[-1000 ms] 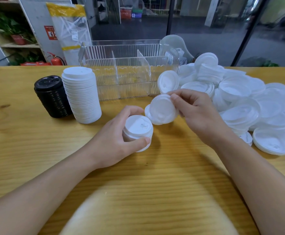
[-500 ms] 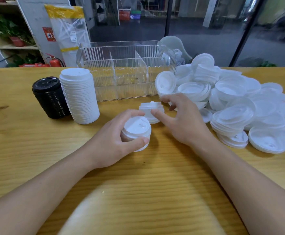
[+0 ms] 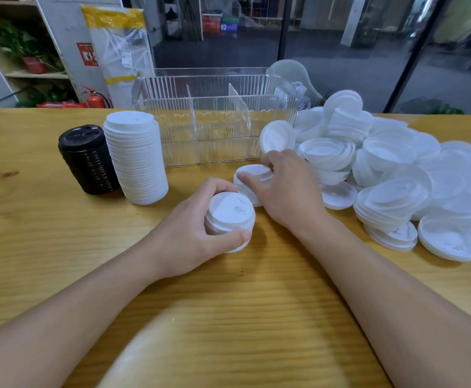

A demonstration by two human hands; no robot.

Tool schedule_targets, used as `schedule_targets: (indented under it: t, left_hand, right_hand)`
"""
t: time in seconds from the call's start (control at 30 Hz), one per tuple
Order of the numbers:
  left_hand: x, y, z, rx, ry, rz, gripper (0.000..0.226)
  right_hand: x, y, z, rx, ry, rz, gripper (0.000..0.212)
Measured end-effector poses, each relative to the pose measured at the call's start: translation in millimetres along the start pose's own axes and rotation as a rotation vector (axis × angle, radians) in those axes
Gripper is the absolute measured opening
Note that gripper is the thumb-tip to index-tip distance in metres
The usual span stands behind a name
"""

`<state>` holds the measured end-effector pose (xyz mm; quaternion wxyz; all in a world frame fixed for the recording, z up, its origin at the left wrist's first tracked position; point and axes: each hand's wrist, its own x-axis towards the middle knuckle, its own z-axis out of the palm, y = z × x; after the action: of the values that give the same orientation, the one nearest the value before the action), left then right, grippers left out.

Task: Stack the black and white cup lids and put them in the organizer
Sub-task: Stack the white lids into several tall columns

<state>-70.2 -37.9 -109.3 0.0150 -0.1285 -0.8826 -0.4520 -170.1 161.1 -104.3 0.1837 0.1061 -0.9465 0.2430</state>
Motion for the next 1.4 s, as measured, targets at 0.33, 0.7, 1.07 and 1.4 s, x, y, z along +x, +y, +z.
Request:
schedule_targets:
  t: [0.33,0.7,1.07,1.4]
  left_hand:
    - [0.4,-0.9,0.7,0.004,0.009,0.007,0.063]
    - [1.8,-7.3,-1.3,-0.095,0.05,0.0,0.119]
    - [2.2,-12.7,-2.9,-0.087,0.01,0.022,0.125]
    - [-0.8,-10.5,2.7,0.014,-0.061,0.049,0.065]
  right_hand:
    - [-0.4,1.8,-15.9,0.201,-0.069,0.031,0.057]
    - [-35.3,5.8,-58.9,0.455,-0.367,-0.27,0.06]
    - [-37.1,6.9,-59.3,0.437,-0.466,-0.359,0.07]
    - [-14.2,43.3,-42.8,0.062,-0.266,-0.279,0.052]
